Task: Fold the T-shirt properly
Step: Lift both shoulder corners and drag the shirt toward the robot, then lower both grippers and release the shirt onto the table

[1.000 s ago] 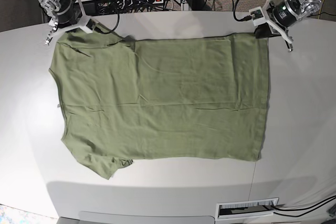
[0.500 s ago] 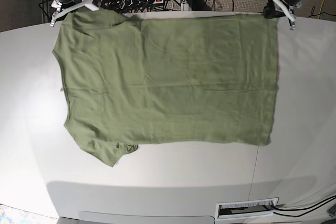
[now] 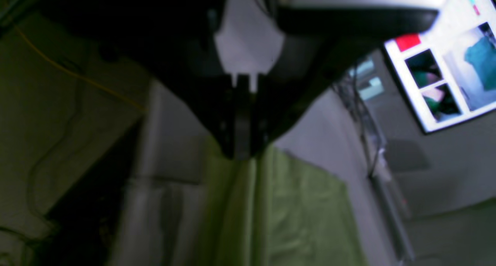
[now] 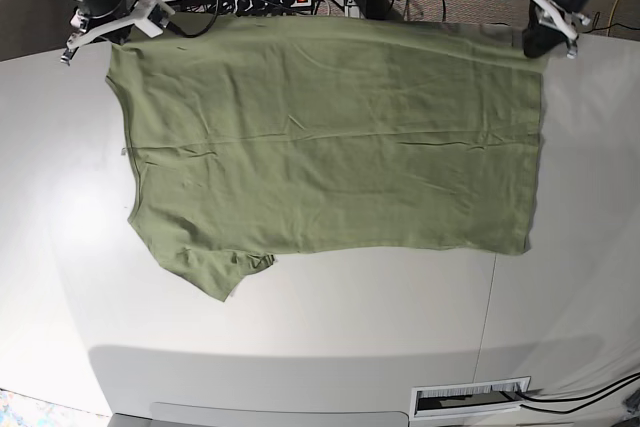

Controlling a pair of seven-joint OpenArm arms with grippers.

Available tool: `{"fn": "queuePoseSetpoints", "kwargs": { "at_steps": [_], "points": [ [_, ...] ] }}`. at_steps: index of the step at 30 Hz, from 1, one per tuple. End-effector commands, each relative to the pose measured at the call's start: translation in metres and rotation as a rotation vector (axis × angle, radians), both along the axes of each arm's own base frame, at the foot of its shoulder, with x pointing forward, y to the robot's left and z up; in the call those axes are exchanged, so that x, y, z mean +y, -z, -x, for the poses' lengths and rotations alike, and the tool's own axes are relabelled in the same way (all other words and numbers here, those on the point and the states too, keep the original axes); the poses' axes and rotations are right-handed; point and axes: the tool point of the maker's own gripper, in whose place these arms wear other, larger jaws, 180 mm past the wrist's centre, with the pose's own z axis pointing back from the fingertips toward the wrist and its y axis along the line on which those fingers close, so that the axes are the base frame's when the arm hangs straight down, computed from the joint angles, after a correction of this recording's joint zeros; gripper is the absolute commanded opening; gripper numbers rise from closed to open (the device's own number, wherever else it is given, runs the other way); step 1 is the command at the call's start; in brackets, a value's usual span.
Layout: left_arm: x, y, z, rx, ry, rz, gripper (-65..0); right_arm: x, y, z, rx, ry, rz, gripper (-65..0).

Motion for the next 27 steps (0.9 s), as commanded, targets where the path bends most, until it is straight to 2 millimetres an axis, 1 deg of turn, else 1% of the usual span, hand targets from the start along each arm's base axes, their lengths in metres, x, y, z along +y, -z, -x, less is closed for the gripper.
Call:
{"fn": "queuePoseSetpoints", "kwargs": {
  "at_steps": [1, 5, 9, 15, 18, 21, 27],
  "points": [
    [-0.001, -0.013, -0.014, -0.067, 0.012, 0.002, -65.0, -0.001, -0.009, -0.007, -0.035, -0.012, 0.012, -65.0],
    [-0.001, -0.026, -0.042, -0.135, -0.005, 0.031, -65.0, 0.003, -0.013, -0.019, -0.078, -0.025, -0.012, -65.0],
    [-0.008, -0.041, -0.07, -0.186, -0.043, 0.145, -65.0, 0.01, -0.014, -0.035, -0.117, -0.009, -0.081, -65.0],
    [-0.012, -0.066, -0.11, -0.251, -0.132, 0.334, -65.0, 0.0, -0.004, -0.049, -0.16, 0.069, -0.108, -65.0],
    [-0.006, -0.07, -0.126, -0.266, -0.177, 0.38, -65.0, -0.003, -0.001, -0.058, -0.184, 0.091, -0.12, -65.0],
    [0.001, -0.068, -0.133, -0.258, -0.206, 0.415, -65.0, -0.005, 0.002, -0.066, -0.199, 0.106, -0.148, -65.0],
    [0.012, -0.047, -0.129, -0.221, -0.222, 0.406, -65.0, -0.009, 0.009, -0.081, -0.215, 0.141, -0.204, -65.0]
  ]
}}
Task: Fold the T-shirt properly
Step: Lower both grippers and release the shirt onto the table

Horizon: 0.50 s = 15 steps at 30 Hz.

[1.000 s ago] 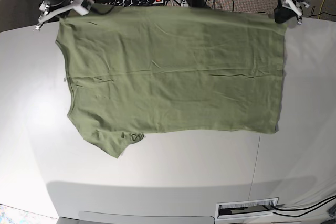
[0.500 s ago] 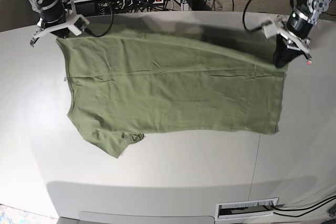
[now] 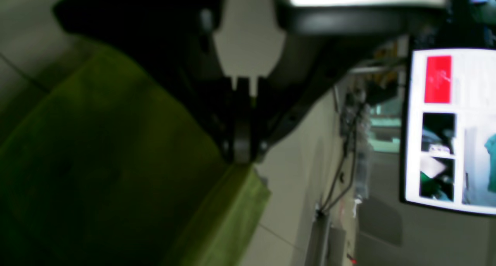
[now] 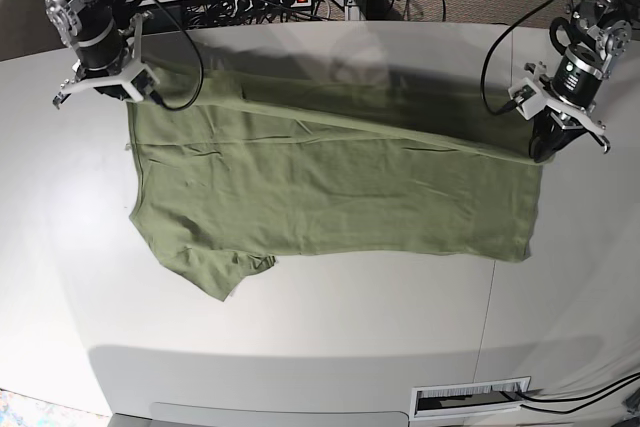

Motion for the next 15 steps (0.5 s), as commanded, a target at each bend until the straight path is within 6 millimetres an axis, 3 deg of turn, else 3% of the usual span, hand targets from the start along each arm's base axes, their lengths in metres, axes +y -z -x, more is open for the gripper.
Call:
{"fn": "queuePoseSetpoints", "kwargs": {
  "at_steps": [1, 6, 15],
  "points": [
    [0.002, -0.008, -0.006, -0.031, 0.006, 0.0, -65.0, -0.001, -0.008, -0.008, -0.035, -0.008, -0.002, -65.0],
    [0.005, 0.009, -0.005, -0.018, 0.006, 0.029, -65.0, -0.004, -0.001, -0.015, -0.045, 0.026, -0.033, -65.0],
    [0.002, 0.018, -0.006, 0.026, 0.023, 0.046, -65.0, -0.002, 0.001, -0.021, -0.068, 0.044, -0.061, -65.0]
  ]
}}
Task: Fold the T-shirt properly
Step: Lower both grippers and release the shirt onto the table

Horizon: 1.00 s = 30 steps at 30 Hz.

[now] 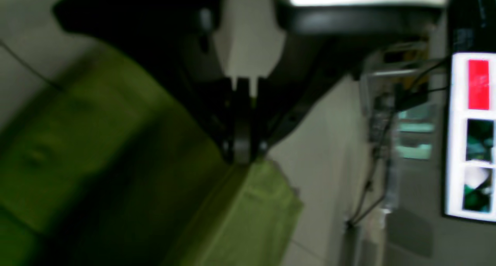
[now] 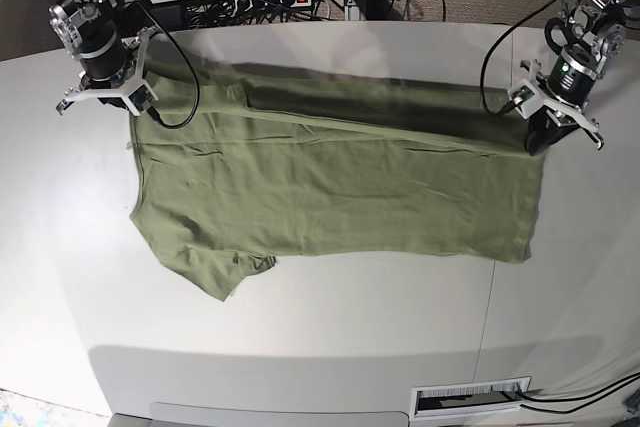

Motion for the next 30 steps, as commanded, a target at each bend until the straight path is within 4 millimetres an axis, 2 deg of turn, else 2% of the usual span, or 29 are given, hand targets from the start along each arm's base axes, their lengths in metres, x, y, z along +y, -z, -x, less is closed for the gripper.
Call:
{"fn": "queuePoseSetpoints", "kwargs": {
  "at_steps": [1, 4, 5, 7, 8, 10, 14, 18, 23, 25, 27, 30],
  "points": [
    [0.0, -0.01, -0.006, -0.031, 0.018, 0.001, -65.0, -0.004, -0.011, -0.008, -0.044, 0.002, 0.017, -65.0],
    [-0.005, -0.007, -0.004, -0.013, 0.005, 0.04, -65.0, -0.007, -0.014, -0.011, -0.07, 0.026, 0.021, -65.0],
    [-0.006, -0.006, -0.004, -0.007, -0.006, 0.061, -62.2, -0.008, -0.014, -0.011, -0.072, 0.028, 0.022, -65.0],
    [-0.008, -0.005, -0.003, -0.001, -0.008, 0.081, -56.4, -0.008, -0.015, -0.011, -0.075, 0.031, 0.023, -58.3],
    [-0.01, -0.003, -0.001, 0.013, 0.001, 0.084, -55.4, -0.01, -0.016, -0.012, -0.085, 0.04, 0.03, -54.9],
    [-0.012, 0.0, 0.001, 0.037, 0.014, 0.086, -55.5, -0.016, -0.022, -0.015, -0.121, 0.07, 0.05, -52.5],
    [-0.016, 0.005, 0.005, 0.072, 0.034, 0.091, -55.5, -0.027, -0.035, -0.024, -0.197, 0.135, 0.071, -52.5],
    [-0.017, 0.007, 0.007, 0.084, 0.04, 0.092, -55.5, -0.03, -0.039, -0.028, -0.224, 0.155, 0.069, -52.5],
    [-0.019, 0.007, 0.009, 0.088, 0.044, 0.095, -55.5, -0.017, -0.033, -0.028, -0.211, 0.167, -0.049, -52.5],
    [-0.02, 0.004, 0.007, 0.078, 0.047, 0.098, -57.8, -0.013, -0.032, -0.028, -0.216, 0.173, -0.076, -52.7],
    [-0.024, -0.002, 0.004, 0.063, 0.052, 0.1, -64.4, -0.006, -0.027, -0.026, -0.203, 0.171, -0.097, -57.0],
    [-0.028, -0.013, -0.004, 0.044, 0.04, 0.091, -65.0, 0.009, -0.017, -0.025, -0.172, 0.148, -0.109, -65.0]
  ]
}}
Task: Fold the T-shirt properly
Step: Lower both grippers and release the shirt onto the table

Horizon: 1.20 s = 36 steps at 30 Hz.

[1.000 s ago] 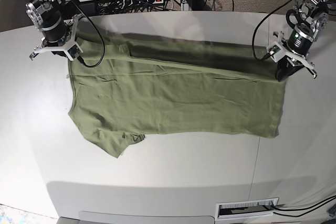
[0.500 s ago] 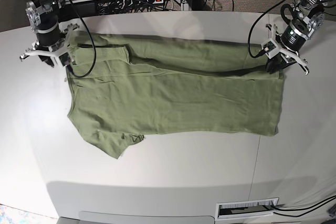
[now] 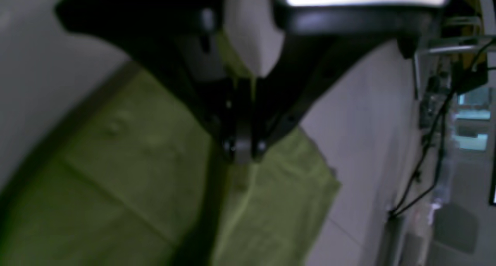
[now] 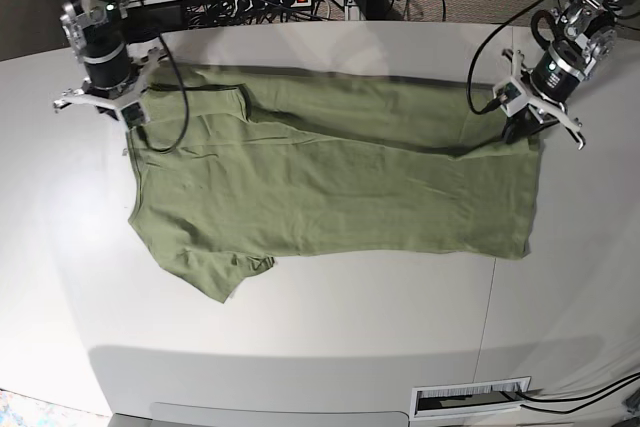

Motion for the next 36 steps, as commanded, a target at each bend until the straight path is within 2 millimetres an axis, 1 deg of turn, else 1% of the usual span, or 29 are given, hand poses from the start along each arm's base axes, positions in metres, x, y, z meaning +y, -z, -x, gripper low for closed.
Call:
{"fn": "queuePoseSetpoints", "kwargs": {
  "at_steps": [1, 3, 5, 8, 11, 12, 14, 15, 16, 21, 22, 23, 24, 25, 26, 29, 32, 34, 36],
  "points": [
    [-0.002, -0.019, -0.01, -0.058, 0.015, 0.001, -65.0, 0.002, -0.01, -0.009, -0.04, -0.028, 0.029, -65.0],
    [-0.005, -0.027, -0.015, -0.073, 0.011, -0.001, -65.0, 0.011, -0.01, -0.015, -0.046, -0.062, 0.062, -65.0],
    [-0.007, -0.03, -0.016, -0.08, 0.015, -0.002, -65.0, 0.017, -0.012, -0.022, -0.059, -0.074, 0.096, -65.0],
    [0.0, -0.026, -0.016, -0.075, 0.006, -0.06, -65.0, 0.022, -0.017, -0.032, -0.1, -0.056, 0.096, -65.0],
    [0.007, -0.023, -0.016, -0.065, -0.01, -0.113, -65.0, 0.024, -0.021, -0.037, -0.118, -0.048, 0.088, -65.0],
    [0.009, -0.022, -0.016, -0.06, -0.018, -0.12, -63.6, 0.024, -0.021, -0.037, -0.119, -0.047, 0.088, -65.0],
    [0.011, -0.021, -0.017, -0.057, -0.029, -0.126, -47.4, 0.023, -0.021, -0.037, -0.119, -0.047, 0.096, -65.0],
    [0.011, -0.021, -0.016, -0.057, -0.029, -0.126, -42.2, 0.023, -0.021, -0.037, -0.118, -0.046, 0.097, -65.0],
    [0.011, -0.021, -0.016, -0.057, -0.029, -0.126, -41.4, 0.023, -0.021, -0.037, -0.118, -0.045, 0.102, -65.0],
    [0.009, -0.022, -0.016, -0.062, -0.02, -0.116, -42.0, 0.022, -0.021, -0.037, -0.119, -0.046, 0.104, -65.0],
    [0.006, -0.023, -0.016, -0.063, -0.016, -0.094, -44.5, 0.023, -0.022, -0.037, -0.12, -0.047, 0.103, -65.0],
    [0.003, -0.024, -0.016, -0.06, -0.011, -0.065, -48.8, 0.023, -0.022, -0.038, -0.122, -0.049, 0.102, -65.0],
    [0.0, -0.024, -0.015, -0.053, -0.004, -0.04, -54.6, 0.023, -0.022, -0.038, -0.123, -0.05, 0.102, -65.0],
    [-0.004, -0.022, -0.013, -0.036, 0.012, -0.027, -62.0, 0.023, -0.022, -0.038, -0.124, -0.05, 0.102, -65.0],
    [-0.007, -0.019, -0.011, -0.014, 0.035, -0.025, -65.0, 0.023, -0.023, -0.039, -0.126, -0.05, 0.103, -65.0],
    [-0.015, -0.013, -0.009, 0.045, 0.096, -0.03, -65.0, 0.019, -0.028, -0.042, -0.14, -0.052, 0.145, -65.0],
    [-0.018, -0.016, -0.015, 0.049, 0.115, -0.029, -65.0, 0.016, -0.03, -0.042, -0.144, -0.053, 0.18, -65.0],
    [-0.019, -0.016, -0.018, 0.064, 0.132, -0.033, -65.0, 0.015, -0.029, -0.042, -0.143, -0.053, 0.185, -65.0],
    [-0.015, -0.011, -0.021, 0.094, 0.144, -0.044, -65.0, 0.013, -0.026, -0.042, -0.137, -0.056, 0.198, -65.0]
  ]
}}
